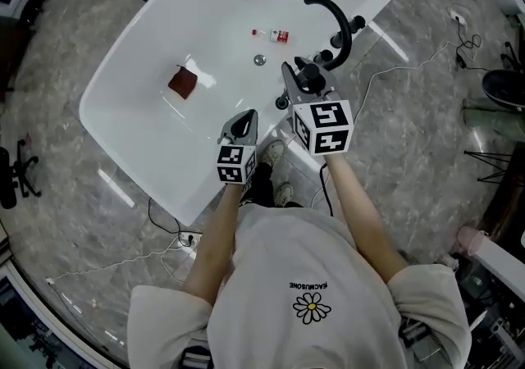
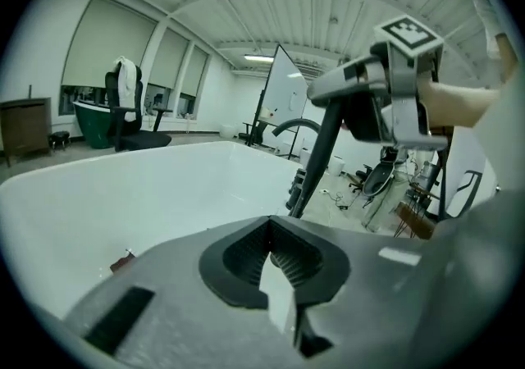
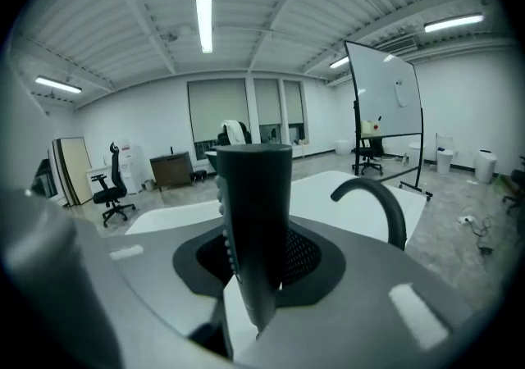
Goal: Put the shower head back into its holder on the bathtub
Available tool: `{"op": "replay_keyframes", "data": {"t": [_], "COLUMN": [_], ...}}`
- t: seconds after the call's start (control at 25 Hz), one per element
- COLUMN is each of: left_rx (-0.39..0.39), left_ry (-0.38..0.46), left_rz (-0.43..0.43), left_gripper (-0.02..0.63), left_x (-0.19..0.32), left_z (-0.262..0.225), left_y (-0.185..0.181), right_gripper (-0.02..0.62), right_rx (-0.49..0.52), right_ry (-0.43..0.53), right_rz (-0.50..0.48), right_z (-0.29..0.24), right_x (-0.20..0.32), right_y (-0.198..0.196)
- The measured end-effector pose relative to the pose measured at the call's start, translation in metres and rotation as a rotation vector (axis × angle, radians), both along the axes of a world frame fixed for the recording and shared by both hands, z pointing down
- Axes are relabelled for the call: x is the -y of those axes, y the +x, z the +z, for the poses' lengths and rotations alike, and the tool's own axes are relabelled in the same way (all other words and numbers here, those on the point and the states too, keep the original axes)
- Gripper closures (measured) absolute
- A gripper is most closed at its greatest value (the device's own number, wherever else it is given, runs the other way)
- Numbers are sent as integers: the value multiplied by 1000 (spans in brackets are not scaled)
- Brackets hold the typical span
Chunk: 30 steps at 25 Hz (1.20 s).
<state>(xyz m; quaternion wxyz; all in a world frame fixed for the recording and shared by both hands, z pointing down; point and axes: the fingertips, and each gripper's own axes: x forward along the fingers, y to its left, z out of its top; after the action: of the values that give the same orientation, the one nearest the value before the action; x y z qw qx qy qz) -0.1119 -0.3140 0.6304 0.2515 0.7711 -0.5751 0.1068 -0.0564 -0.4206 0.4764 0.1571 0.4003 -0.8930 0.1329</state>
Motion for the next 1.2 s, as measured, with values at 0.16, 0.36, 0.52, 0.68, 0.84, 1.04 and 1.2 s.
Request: {"op": "replay_keyframes", "data": {"t": [0.16,0.36,0.52,0.68,0.84,1.04,1.2], "left_rx": [-14,-19,-4,-24,-37,-33,-21], "left_ry": [-50,-71,-78,-106,-150,-172,-143], "left_rz": [-25,22,37,40,96,138,148], "left_gripper": [606,606,606,606,606,606,606], "left_x": [-15,-19,-22,-33,-46,-56,-55], "left_z": [15,23,29,36,48,57,47], "left_y": [-15,-20,-29,-30,-21,-9,-6], "right_gripper": [497,497,497,499,499,500,486], "right_rx": [-60,-89,-107,-115,-134,-333,-313], "right_ry": [-90,-149,-197,-227,-223,-113,-171], "right_rz": [0,38,60,87,71,-106,-80], "right_z": [54,99,137,163,178,195,201], "right_x": [-5,-3,4,1,-8,-36,-38], "right_y": [-3,-6,-9,2,4,-19,-16]}}
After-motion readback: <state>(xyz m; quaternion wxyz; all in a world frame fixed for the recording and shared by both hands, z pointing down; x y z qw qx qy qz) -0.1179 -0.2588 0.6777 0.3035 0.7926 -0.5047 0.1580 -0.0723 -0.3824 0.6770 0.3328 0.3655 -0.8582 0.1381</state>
